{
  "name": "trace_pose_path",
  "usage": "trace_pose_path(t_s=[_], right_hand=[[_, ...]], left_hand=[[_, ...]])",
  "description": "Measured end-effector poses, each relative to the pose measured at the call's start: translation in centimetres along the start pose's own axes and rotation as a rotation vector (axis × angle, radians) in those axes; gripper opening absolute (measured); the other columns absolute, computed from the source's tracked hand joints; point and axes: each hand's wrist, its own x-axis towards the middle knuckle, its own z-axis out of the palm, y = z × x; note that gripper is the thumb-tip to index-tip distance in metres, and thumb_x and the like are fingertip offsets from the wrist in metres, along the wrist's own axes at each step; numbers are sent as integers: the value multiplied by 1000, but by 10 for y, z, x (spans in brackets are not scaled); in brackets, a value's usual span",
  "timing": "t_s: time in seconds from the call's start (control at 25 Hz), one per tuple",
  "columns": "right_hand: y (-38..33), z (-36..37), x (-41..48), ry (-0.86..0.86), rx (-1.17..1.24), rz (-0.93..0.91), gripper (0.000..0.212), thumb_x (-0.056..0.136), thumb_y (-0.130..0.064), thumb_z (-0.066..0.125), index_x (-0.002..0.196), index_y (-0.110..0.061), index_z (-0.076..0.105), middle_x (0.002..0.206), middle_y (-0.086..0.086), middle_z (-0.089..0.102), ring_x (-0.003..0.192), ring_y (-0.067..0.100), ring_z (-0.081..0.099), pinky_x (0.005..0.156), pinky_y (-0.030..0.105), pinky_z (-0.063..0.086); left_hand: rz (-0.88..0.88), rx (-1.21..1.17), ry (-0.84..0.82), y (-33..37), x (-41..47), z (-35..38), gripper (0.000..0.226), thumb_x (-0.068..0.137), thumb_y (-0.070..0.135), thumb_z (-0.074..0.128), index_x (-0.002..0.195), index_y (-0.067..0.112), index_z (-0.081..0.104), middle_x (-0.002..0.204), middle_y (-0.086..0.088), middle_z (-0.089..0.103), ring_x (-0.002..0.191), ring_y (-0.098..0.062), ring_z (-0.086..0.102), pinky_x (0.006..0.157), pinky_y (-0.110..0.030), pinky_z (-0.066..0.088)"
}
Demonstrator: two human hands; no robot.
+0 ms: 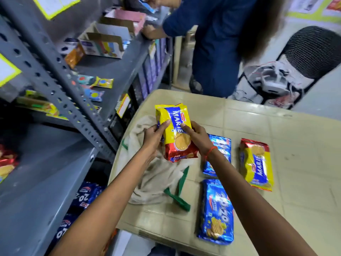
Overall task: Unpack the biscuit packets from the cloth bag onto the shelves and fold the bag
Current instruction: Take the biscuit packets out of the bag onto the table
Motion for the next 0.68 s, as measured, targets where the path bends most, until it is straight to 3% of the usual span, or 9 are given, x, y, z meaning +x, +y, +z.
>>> trace_pose_path(t_s=[0.12,0.2,0.28,0.36,0.52,0.68], right_hand=[[17,-48,-37,91,-48,36,25,94,-20,56,113,-5,63,116,18,68,91,17,63,86,35,54],[40,-82,-69,140,-92,57,15,94,-21,56,105,-14,64,117,18,68,94,18,64,89,39,53],[66,-111,-102,176,-127,119,15,93,-24,58,103,-15,65,116,17,69,101,24,67,93,45,54],[97,-148,-141,263,-127,172,25,93,-21,58,112,-7,65,117,18,69,106,30,65,96,50,51],[146,-197,-203,360,-82,214,27,93,-8,55,119,1,60,118,22,67,98,24,64,89,37,55],[187,-220,-237,386,-66,320,30,94,-6,54,121,4,56,120,26,64,111,38,61,98,54,48]], left_hand=[[-30,117,-27,-26,-33,56,44,91,41,55,115,5,64,107,-14,73,95,-28,70,85,-41,57],[-67,224,-46,-55,-65,95,53,98,40,40,137,5,45,137,-19,55,122,-33,57,104,-44,46],[-81,284,-71,-89,-96,127,57,101,38,31,149,8,23,153,-15,36,136,-31,42,113,-42,36],[-82,282,-128,-127,-130,163,54,102,31,30,152,12,18,156,-11,31,140,-29,38,115,-43,32],[-106,369,-208,-188,-175,209,46,103,15,31,148,7,29,150,-16,40,134,-31,44,113,-43,36],[-111,564,-241,-224,-199,227,43,101,9,33,143,4,39,147,-15,44,131,-32,47,110,-36,39]])
